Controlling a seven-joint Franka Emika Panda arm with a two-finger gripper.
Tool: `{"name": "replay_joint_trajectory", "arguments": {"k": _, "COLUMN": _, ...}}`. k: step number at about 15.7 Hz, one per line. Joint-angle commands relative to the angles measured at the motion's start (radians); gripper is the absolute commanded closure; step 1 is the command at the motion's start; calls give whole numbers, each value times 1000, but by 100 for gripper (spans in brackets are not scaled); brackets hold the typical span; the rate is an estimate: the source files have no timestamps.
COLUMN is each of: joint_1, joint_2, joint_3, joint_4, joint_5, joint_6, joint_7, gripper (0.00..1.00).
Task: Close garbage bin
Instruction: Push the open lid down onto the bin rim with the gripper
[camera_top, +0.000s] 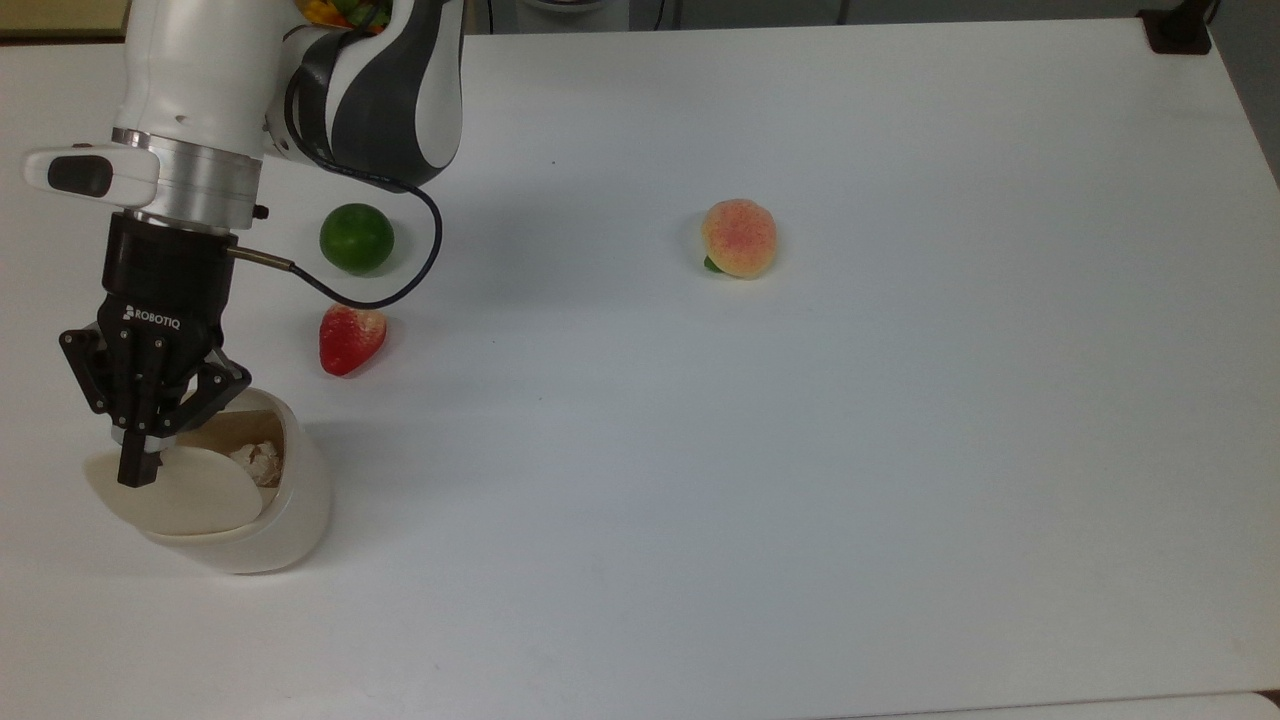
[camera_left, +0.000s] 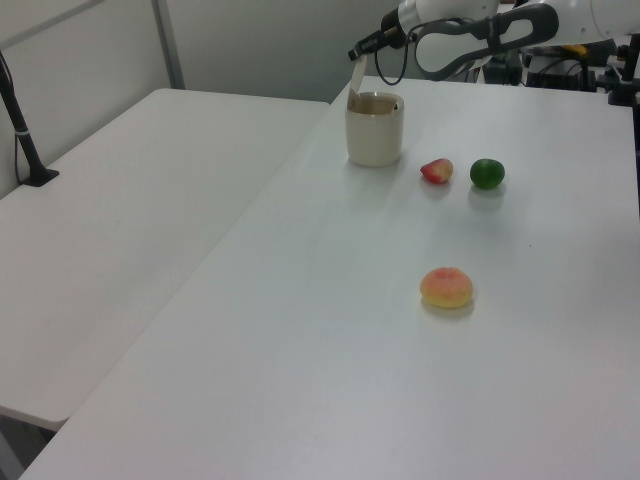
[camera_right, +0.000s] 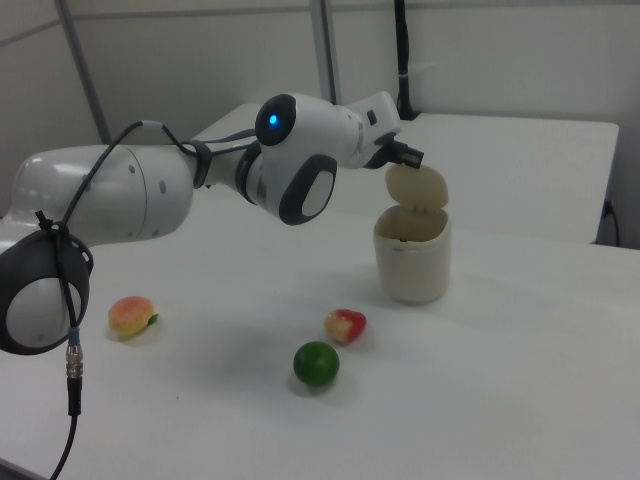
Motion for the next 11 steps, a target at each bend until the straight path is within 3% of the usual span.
{"name": "replay_joint_trajectory", "arguments": {"k": 1, "joint_1": 1, "joint_2": -45, "joint_3": 1, "joint_4": -54, "joint_5": 9, "joint_6": 15, "joint_7": -4, "gripper": 100}}
{"name": "replay_joint_trajectory", "arguments": {"k": 6, "joint_1": 3, "joint_2": -110, "joint_3": 1, "joint_4": -158, "joint_5": 9, "joint_6": 9, "joint_7": -5, "gripper": 100}}
{"name": "replay_joint_trajectory", "arguments": {"k": 11, "joint_1": 0, "joint_2": -136, "joint_3": 0, "joint_4": -202, "joint_5": 7, "joint_6": -17, "joint_7": -10, "gripper": 100}}
